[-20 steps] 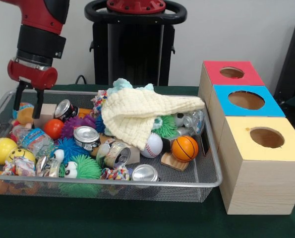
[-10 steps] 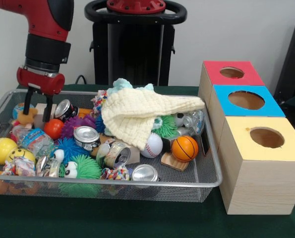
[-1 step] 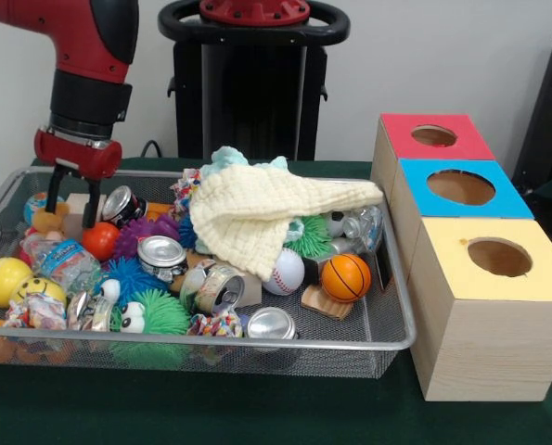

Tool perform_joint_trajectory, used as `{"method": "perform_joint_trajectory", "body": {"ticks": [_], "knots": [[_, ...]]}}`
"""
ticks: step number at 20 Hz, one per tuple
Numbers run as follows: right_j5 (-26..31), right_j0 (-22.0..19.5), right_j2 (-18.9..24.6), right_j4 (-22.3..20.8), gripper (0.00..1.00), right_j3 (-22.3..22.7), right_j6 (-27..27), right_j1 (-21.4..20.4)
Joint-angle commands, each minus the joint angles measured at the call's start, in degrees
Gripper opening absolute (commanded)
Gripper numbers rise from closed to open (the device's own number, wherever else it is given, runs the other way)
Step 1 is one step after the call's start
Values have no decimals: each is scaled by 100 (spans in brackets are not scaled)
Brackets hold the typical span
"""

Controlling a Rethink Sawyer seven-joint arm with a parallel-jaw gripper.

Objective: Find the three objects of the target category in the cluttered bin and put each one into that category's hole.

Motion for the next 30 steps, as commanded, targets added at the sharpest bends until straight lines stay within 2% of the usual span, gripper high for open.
{"method": "perform_joint_trajectory", "body": {"ticks": [1,8,13,17,21,30], "knots": [[9,68,-21,-373,100,-268,22,119],[339,72,-75,-527,100,-256,-109,-328],[339,116,-107,-566,100,-368,-81,-267],[190,269,-354,-551,100,-459,-9,-177],[-113,296,-492,-550,100,-594,35,62],[-1164,189,-763,-372,100,-1094,17,992]]}}
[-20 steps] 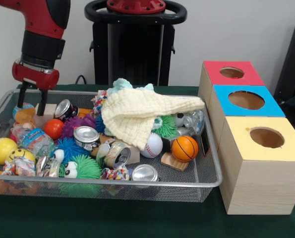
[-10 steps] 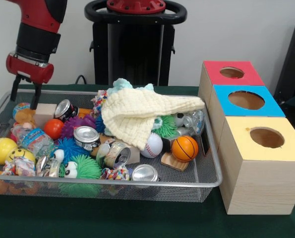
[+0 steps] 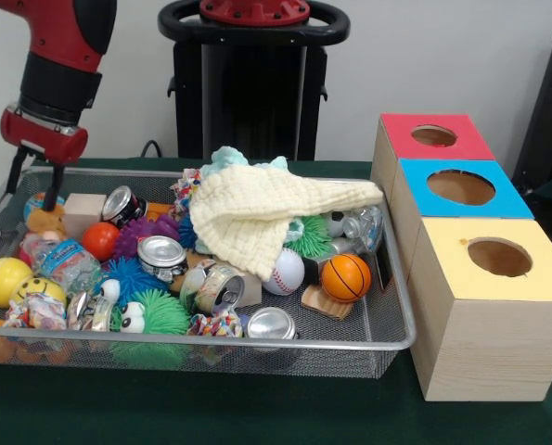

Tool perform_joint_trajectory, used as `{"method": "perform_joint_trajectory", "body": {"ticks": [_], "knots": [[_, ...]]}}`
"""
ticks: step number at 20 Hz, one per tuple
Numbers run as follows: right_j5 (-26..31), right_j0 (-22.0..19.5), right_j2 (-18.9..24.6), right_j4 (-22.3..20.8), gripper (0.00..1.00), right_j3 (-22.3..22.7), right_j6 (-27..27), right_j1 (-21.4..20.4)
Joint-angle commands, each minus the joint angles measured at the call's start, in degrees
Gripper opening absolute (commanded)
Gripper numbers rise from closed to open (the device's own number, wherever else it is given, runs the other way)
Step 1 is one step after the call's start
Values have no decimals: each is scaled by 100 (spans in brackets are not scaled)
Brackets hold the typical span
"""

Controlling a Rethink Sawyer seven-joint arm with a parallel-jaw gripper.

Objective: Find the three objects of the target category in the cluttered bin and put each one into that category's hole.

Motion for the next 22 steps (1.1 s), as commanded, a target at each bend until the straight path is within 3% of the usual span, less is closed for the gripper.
{"method": "perform_joint_trajectory", "body": {"ticks": [1,13,22], "knots": [[-873,-90,68,-82,100,-778,22,796],[-1170,-266,333,-142,100,-909,223,1046],[-1268,-618,1124,-796,100,-707,742,707]]}}
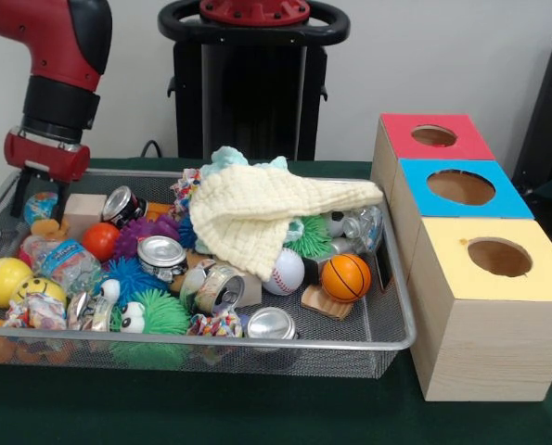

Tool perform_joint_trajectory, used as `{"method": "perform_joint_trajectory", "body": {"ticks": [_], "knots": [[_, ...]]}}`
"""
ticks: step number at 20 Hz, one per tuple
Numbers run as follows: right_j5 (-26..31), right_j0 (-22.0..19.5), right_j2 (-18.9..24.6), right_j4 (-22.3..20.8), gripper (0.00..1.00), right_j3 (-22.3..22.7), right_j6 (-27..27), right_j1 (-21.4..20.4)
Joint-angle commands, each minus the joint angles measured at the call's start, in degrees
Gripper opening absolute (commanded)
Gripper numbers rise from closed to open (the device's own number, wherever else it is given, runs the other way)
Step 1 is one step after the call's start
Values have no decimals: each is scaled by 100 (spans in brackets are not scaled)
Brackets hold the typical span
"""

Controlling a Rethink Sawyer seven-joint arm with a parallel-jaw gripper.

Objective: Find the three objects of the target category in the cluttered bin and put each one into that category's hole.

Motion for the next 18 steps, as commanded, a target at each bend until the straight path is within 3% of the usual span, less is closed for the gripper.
{"method": "perform_joint_trajectory", "body": {"ticks": [1,7,18], "knots": [[-150,-434,1217,-578,100,-515,778,170],[-271,-865,1929,-883,100,-562,1142,439],[-429,-1236,2505,-996,100,-533,1199,664]]}}
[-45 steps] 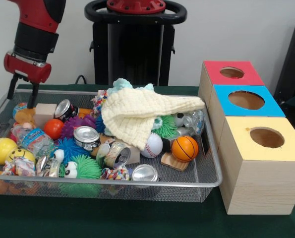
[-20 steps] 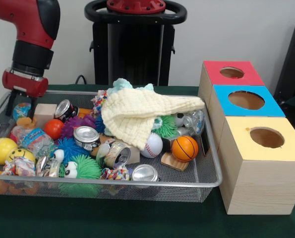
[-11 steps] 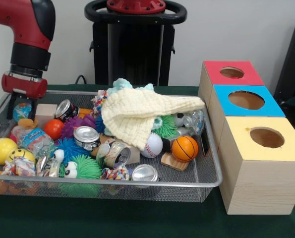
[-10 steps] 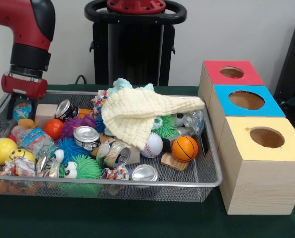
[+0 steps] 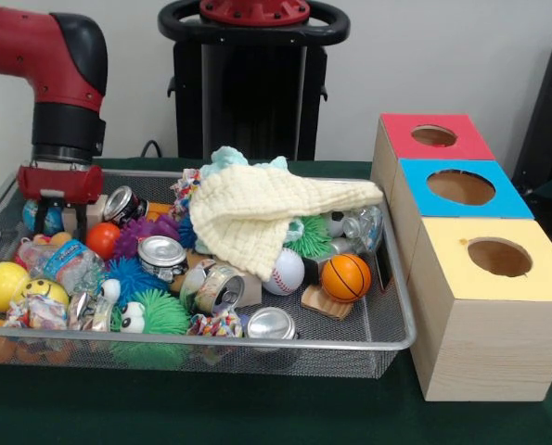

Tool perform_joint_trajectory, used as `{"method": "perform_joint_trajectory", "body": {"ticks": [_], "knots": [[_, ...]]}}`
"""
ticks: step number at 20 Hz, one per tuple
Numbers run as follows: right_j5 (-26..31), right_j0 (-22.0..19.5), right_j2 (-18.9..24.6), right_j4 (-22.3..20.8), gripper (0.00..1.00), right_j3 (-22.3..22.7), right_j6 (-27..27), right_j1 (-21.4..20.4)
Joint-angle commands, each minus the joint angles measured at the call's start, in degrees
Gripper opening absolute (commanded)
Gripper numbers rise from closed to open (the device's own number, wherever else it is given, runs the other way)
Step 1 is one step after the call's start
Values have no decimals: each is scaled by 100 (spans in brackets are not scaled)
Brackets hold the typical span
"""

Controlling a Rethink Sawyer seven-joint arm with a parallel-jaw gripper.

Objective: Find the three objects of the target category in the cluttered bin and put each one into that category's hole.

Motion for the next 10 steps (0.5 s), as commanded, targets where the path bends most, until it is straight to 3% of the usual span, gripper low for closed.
{"method": "perform_joint_trajectory", "body": {"ticks": [1,4,5,8,10], "knots": [[32,-205,1195,-276,100,-509,1194,496],[68,-231,1228,-204,100,-457,1097,481],[119,-259,1255,-180,0,-436,1030,475],[541,-392,1452,-229,0,-355,1098,414],[472,-341,1376,-149,0,-363,1002,420]]}}
